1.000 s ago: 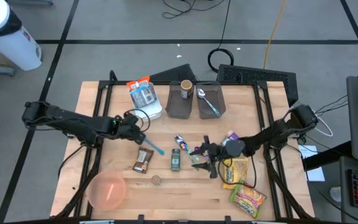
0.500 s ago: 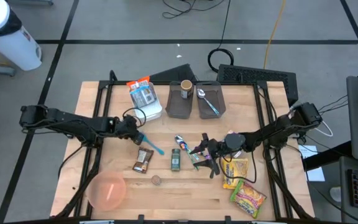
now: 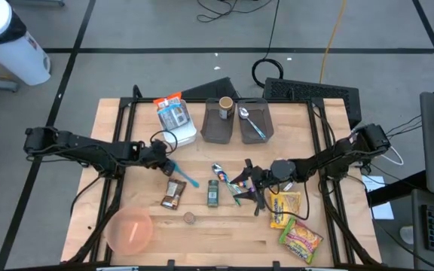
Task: Pick & Place Food Item
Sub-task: Put the blue baby spoon into the right black bin
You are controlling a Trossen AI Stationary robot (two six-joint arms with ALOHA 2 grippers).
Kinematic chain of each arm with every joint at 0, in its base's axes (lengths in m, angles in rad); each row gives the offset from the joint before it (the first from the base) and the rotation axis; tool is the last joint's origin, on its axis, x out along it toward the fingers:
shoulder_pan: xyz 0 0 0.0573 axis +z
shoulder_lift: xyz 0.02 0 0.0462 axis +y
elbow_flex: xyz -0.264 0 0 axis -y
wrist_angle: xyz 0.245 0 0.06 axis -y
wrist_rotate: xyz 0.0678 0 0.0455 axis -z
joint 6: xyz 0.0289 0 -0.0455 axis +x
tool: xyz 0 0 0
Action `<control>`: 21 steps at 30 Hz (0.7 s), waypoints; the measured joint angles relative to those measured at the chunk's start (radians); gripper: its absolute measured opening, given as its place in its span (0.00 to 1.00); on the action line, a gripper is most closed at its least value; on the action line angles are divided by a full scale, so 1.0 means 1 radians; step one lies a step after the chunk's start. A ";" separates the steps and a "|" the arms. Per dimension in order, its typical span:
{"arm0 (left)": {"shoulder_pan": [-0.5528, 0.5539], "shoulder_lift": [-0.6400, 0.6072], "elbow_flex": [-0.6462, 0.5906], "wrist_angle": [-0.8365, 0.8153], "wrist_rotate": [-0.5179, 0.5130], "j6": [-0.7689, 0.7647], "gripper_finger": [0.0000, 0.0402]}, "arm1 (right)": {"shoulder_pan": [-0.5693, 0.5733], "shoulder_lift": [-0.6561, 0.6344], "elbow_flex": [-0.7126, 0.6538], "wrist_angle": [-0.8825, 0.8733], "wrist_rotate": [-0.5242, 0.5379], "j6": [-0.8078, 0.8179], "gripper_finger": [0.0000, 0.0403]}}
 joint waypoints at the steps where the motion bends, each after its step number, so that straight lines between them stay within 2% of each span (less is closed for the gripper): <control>1: 0.000 0.006 0.000 0.007 0.000 0.000 0.35 | 0.000 0.000 0.000 0.000 0.000 0.000 0.60; 11: 0.000 0.048 0.000 0.004 0.016 -0.006 0.34 | 0.000 0.000 0.000 0.001 0.000 0.000 0.60; 21: 0.000 0.059 0.000 0.017 0.003 -0.033 0.06 | 0.001 0.000 0.000 0.007 0.000 0.000 0.60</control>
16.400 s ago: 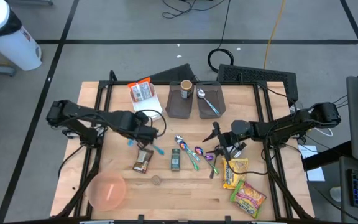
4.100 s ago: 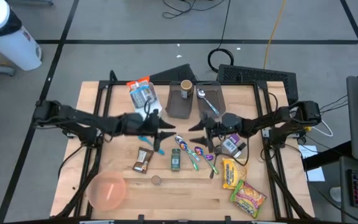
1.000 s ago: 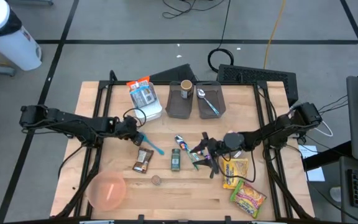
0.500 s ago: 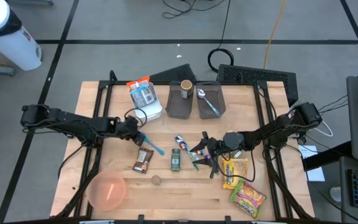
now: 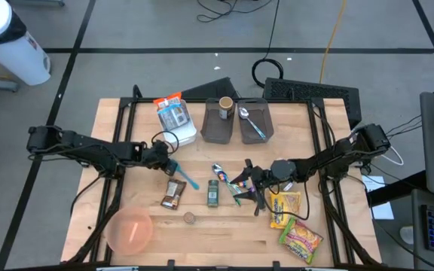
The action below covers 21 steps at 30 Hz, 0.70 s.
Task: Pick & Place Food Item
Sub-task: Put the blue baby spoon into the right black bin
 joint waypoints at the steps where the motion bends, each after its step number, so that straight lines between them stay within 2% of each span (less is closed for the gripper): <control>1: 0.000 0.000 0.001 0.005 -0.003 -0.001 0.04 | 0.000 0.000 0.000 0.001 0.000 0.000 0.60; 9: 0.000 -0.001 0.002 0.064 0.003 0.045 0.03 | 0.000 0.000 0.000 0.018 0.000 -0.003 0.60; 16: 0.000 -0.033 0.002 0.146 -0.005 0.107 0.02 | 0.000 0.000 0.000 0.094 0.008 -0.109 0.60; 21: 0.001 -0.060 0.019 0.157 -0.045 0.155 0.01 | 0.000 -0.037 0.000 0.111 0.148 -0.202 0.60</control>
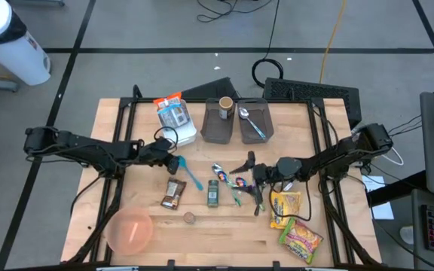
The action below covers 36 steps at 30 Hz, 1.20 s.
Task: Pick & Place Food Item
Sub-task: Put the blue baby spoon into the right black bin
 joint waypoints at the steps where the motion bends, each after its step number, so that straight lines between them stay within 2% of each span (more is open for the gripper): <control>1: 0.000 -0.005 0.010 -0.002 -0.014 0.015 0.01 | 0.000 -0.015 0.000 -0.001 0.038 -0.023 0.60; 7: 0.008 -0.035 0.101 -0.008 -0.091 0.127 0.01 | 0.000 -0.116 0.007 -0.017 0.232 -0.142 0.60; 13: 0.008 -0.029 0.233 0.012 -0.189 0.242 0.01 | 0.009 -0.167 0.117 -0.293 0.358 -0.254 0.60; 19: 0.007 0.018 0.322 0.120 -0.240 0.320 0.01 | 0.023 -0.081 0.267 -0.493 0.477 -0.352 0.60; 25: 0.007 0.077 0.336 0.236 -0.274 0.337 0.01 | 0.023 0.037 0.353 -0.492 0.575 -0.397 0.60; 36: -0.021 0.219 0.337 0.459 -0.276 0.329 0.01 | 0.012 0.137 0.375 -0.447 0.806 -0.402 0.60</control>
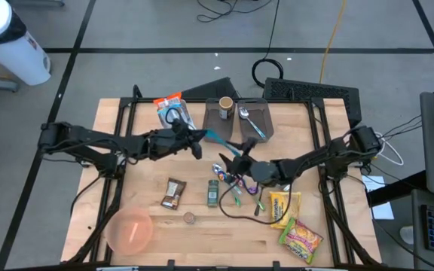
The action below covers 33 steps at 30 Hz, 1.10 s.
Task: Pick & Place Food Item
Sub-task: Put the blue baby spoon into the right black bin
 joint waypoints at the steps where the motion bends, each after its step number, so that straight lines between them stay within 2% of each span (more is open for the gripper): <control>1: -0.003 0.010 -0.002 0.014 -0.001 0.000 0.01 | -0.004 0.006 0.000 0.001 0.009 0.002 0.60; 6: -0.008 0.023 0.000 0.051 0.008 -0.004 0.01 | -0.019 0.026 0.000 0.000 0.026 0.009 0.60; 10: -0.013 0.023 0.000 0.058 0.009 -0.003 0.01 | -0.031 0.024 -0.001 0.001 0.078 0.012 0.60; 17: -0.015 0.023 0.000 0.070 0.011 -0.001 0.01 | -0.038 0.024 -0.001 -0.010 0.079 0.026 0.58; 33: -0.015 0.023 0.000 0.076 0.012 -0.005 0.02 | -0.039 0.024 -0.001 -0.022 0.075 0.035 0.22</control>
